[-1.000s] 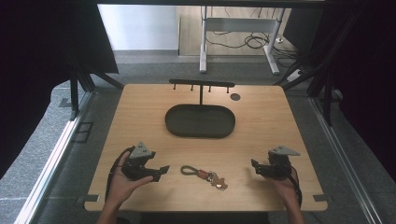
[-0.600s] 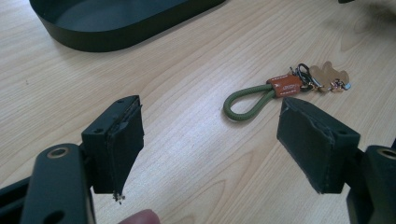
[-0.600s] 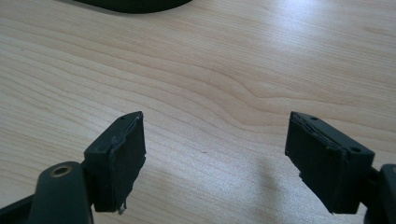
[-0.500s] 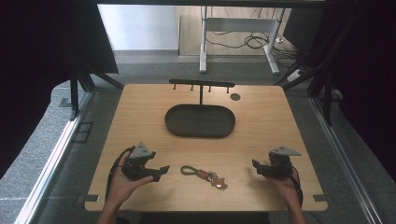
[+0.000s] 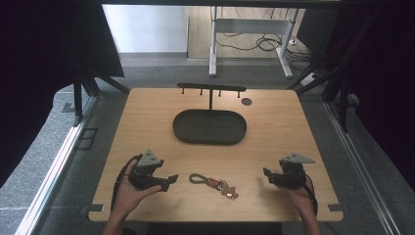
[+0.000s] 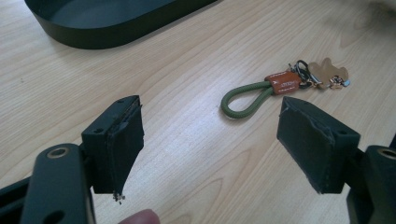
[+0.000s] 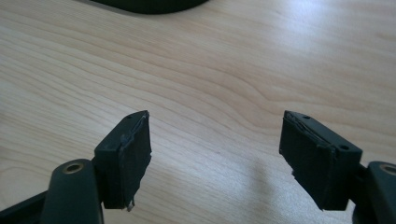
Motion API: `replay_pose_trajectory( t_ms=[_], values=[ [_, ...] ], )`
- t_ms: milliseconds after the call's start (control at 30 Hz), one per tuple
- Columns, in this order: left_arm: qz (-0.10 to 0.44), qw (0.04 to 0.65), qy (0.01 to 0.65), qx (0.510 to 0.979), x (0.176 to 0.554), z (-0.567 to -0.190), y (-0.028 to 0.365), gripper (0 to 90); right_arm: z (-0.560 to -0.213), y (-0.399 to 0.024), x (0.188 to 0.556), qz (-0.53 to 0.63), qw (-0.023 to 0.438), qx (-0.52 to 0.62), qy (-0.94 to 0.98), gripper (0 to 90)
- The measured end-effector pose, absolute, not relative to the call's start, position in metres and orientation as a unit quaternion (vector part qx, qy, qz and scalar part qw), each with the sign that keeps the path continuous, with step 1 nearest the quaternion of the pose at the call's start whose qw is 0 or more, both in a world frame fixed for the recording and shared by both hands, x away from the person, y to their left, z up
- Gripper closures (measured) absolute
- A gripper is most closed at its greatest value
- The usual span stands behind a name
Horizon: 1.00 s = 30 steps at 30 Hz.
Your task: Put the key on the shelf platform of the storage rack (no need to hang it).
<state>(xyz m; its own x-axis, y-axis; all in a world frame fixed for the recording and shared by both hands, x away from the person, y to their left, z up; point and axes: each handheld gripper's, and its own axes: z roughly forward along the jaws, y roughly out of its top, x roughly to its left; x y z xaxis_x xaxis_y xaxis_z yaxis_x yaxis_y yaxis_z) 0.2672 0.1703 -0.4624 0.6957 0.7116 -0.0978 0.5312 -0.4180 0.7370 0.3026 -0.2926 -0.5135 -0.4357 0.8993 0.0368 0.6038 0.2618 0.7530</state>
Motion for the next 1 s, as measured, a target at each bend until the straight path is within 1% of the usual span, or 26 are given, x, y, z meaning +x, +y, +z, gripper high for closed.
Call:
replay_pose_trajectory(
  t_ms=[133,400,767,1000],
  values=[
    [0.119,0.393,0.375,0.831,0.266,-0.460,0.173,23.1,-0.501,-0.288,0.301,0.366,0.201,0.472,0.776,30.2],
    [0.121,0.393,0.376,0.830,0.266,-0.459,0.176,23.1,-0.484,-0.270,0.299,0.371,0.185,0.428,0.803,30.7],
    [0.120,0.394,0.376,0.830,0.265,-0.458,0.176,23.1,-0.457,-0.248,0.298,0.364,0.181,0.395,0.824,32.1],
    [0.121,0.393,0.378,0.829,0.265,-0.458,0.177,23.1,-0.448,-0.233,0.299,0.357,0.176,0.381,0.835,33.8]
  ],
)
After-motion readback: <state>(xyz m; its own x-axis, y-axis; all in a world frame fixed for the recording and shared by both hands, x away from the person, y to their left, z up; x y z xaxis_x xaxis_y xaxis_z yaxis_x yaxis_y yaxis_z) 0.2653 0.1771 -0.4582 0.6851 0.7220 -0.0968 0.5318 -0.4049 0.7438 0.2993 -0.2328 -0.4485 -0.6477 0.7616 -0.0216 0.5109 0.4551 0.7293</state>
